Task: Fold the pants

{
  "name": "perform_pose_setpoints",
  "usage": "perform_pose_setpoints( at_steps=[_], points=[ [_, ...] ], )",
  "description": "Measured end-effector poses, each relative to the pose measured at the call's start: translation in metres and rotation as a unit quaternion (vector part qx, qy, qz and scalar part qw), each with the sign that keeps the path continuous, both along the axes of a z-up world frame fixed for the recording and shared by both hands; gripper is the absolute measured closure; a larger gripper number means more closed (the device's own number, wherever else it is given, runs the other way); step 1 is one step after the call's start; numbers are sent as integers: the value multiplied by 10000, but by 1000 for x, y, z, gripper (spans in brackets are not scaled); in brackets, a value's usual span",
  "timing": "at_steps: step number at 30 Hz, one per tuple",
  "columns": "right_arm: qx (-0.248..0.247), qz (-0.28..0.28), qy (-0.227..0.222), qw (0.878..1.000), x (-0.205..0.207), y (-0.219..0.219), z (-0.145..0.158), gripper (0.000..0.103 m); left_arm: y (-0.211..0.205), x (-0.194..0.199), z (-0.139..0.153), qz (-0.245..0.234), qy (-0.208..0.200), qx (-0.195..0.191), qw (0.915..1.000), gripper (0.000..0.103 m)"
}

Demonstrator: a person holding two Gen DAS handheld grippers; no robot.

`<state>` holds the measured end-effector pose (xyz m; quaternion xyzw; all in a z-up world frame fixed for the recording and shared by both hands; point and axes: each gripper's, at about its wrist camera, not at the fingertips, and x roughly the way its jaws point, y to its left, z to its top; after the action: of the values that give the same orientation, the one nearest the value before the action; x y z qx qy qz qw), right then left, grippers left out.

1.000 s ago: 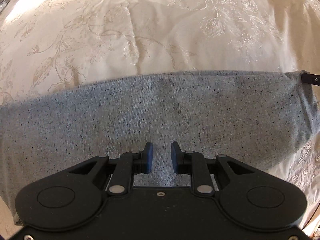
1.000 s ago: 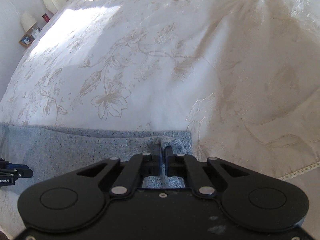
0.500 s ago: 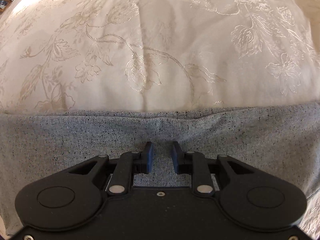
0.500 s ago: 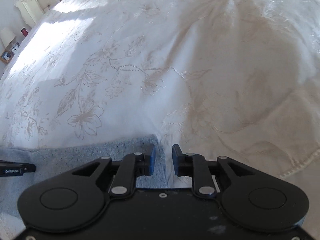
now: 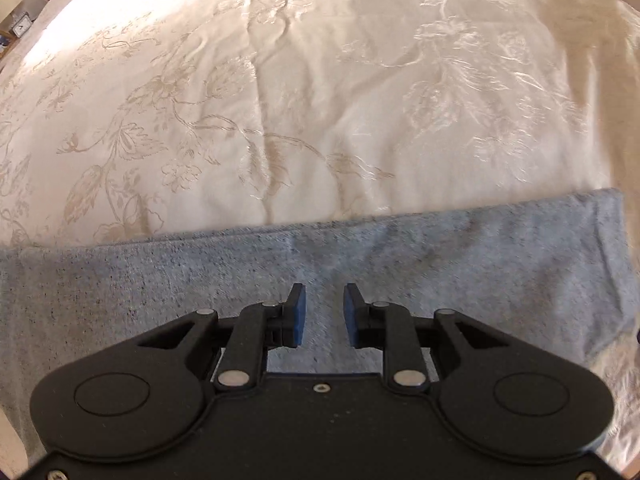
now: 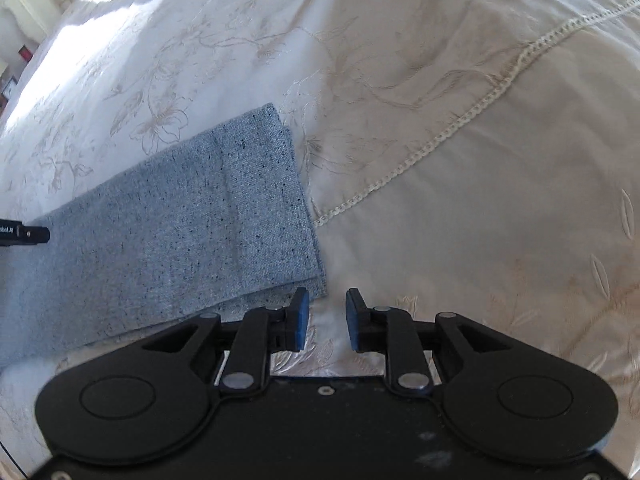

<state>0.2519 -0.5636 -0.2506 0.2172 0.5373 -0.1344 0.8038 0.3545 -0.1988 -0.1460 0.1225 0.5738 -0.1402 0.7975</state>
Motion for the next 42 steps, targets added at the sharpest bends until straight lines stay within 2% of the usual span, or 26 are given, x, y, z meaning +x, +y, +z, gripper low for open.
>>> perform_pose_setpoints(
  at_steps=[5, 10, 12, 18, 22, 23, 31, 37, 42],
  points=[
    [253, -327, -353, 9985, -13, 6, 13, 80, 10, -38, 1, -201, 104, 69, 9997, 71],
    [402, -496, -629, 9960, -11, 0, 20, 77, 23, -52, -27, 22, 664, 139, 9977, 71],
    [396, -455, -673, 9959, -3, -5, 23, 75, 25, -53, -39, 64, 741, 163, 9971, 70],
    [439, -126, -605, 9971, 24, -21, 12, 69, 21, -47, -43, 115, 783, 152, 9968, 72],
    [768, 40, -29, 9970, 29, -28, -10, 68, 26, -46, -43, 141, 824, 55, 9965, 71],
    [802, 20, -12, 9968, 25, -29, -12, 68, 27, -46, -44, 142, 827, 45, 9965, 71],
    [1415, -578, -276, 9879, -17, -25, -25, 66, 16, -43, -52, -9, 782, 206, 9967, 72],
    [1661, -830, -646, 9805, 0, -21, -31, 65, 17, -51, -48, -94, 742, 145, 9971, 72],
    [1872, -1190, -663, 9728, 16, -29, -39, 65, 24, -55, -50, -89, 703, 55, 9975, 72]
  ],
)
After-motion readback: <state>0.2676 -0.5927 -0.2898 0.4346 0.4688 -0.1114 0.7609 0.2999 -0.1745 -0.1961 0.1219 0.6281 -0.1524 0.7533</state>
